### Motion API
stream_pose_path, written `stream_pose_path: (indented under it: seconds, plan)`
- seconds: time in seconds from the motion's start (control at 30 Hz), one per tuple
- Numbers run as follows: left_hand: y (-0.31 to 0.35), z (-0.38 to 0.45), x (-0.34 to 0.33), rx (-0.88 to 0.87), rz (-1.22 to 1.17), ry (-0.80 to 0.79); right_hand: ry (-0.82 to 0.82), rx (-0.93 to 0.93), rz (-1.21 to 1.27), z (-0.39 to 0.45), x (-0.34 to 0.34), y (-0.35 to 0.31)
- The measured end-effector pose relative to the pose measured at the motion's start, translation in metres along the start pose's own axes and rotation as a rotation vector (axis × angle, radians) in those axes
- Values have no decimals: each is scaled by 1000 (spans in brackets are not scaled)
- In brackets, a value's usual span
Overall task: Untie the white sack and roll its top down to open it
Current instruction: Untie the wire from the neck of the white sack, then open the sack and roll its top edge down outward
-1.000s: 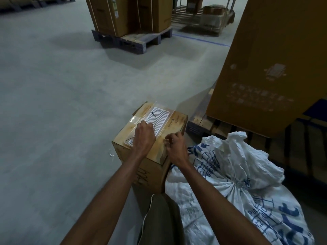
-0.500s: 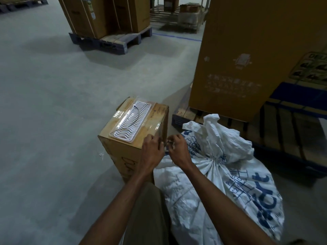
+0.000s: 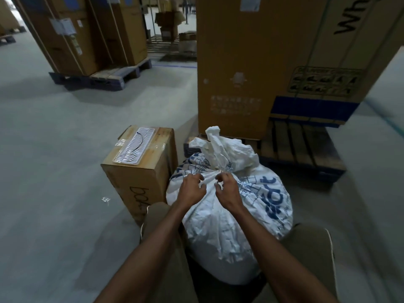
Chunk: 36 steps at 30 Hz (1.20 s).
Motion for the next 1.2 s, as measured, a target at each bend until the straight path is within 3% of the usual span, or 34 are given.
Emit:
stream_pose_path:
  seconds: [0.3, 0.47, 0.67, 0.87, 1.2]
  plan:
    - [31, 20, -57, -119, -37, -118, 32, -118, -80, -3, 30, 55]
    - [23, 57, -89, -183, -86, -39, 111, -141, -242, 24, 25, 91]
    - [-1, 90, -130, -79, -106, -83, 10, -142, -257, 52, -4, 128]
    - [-9, 98, -136, -29, -78, -59, 44, -147, -148, 51, -5, 145]
    - [-31, 62, -102, 246, -231, -9, 239, -356, 42, 18, 51, 136]
Point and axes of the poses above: each hand's wrist, its own z-axis towards the middle knuckle, its own x-axis out of the back of the hand, y = z × x, the point moved 5 cm from there along z, towards the middle knuckle, and after that the axes turned 10 degrees about z, right-handed, at the moved point
